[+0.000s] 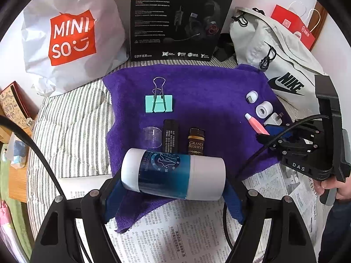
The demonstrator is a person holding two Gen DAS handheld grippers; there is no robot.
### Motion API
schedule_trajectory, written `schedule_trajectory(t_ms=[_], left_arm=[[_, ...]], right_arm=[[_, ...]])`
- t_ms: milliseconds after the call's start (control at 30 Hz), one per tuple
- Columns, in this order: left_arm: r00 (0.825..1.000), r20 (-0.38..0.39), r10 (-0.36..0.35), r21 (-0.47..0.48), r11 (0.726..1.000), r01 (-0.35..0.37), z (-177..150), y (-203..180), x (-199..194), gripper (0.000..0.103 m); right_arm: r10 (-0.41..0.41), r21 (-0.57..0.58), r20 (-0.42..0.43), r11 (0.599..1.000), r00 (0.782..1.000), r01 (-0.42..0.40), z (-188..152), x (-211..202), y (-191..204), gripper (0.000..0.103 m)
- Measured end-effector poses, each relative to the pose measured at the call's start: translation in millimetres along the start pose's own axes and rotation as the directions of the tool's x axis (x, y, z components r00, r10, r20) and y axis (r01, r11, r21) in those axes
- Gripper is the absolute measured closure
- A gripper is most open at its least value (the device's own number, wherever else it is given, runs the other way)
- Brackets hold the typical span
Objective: Organize rigid objects
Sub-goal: 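Lower the pink tube beside the white adapter and open the right tool while the left tool holds the container, then lower the container onto the towel and open the left tool while the right tool withdraws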
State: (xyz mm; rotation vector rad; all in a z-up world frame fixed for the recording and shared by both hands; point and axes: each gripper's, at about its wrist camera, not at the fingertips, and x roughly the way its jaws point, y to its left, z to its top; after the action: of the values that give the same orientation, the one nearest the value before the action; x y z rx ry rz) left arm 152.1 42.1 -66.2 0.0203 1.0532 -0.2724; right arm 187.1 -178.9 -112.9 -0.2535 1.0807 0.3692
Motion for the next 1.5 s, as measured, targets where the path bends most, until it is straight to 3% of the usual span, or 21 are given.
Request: schedule_trajectory(t_ms=[433, 833, 1500], left_arm=[[1.0, -0.005, 0.001, -0.001, 1.0, -0.001, 4, -1, 6, 0.026], [1.0, -0.009, 0.018, 0.019, 1.0, -0.018, 28, -18, 29, 0.026], [0.999, -0.046, 0.016, 0.19, 0.982, -0.007, 60, -80, 85, 0.026]], right_arm=[[0.003, 0.024, 0.061, 1.0, 0.998, -0.004, -7, -35, -8, 0.075], [-0.007, 0.116, 0.09, 0.993, 0.996, -0.003, -24, -55, -35, 0.075], [-0.028, 0.175, 0.113, 0.984, 0.993, 0.007, -45, -72, -67, 0.075]])
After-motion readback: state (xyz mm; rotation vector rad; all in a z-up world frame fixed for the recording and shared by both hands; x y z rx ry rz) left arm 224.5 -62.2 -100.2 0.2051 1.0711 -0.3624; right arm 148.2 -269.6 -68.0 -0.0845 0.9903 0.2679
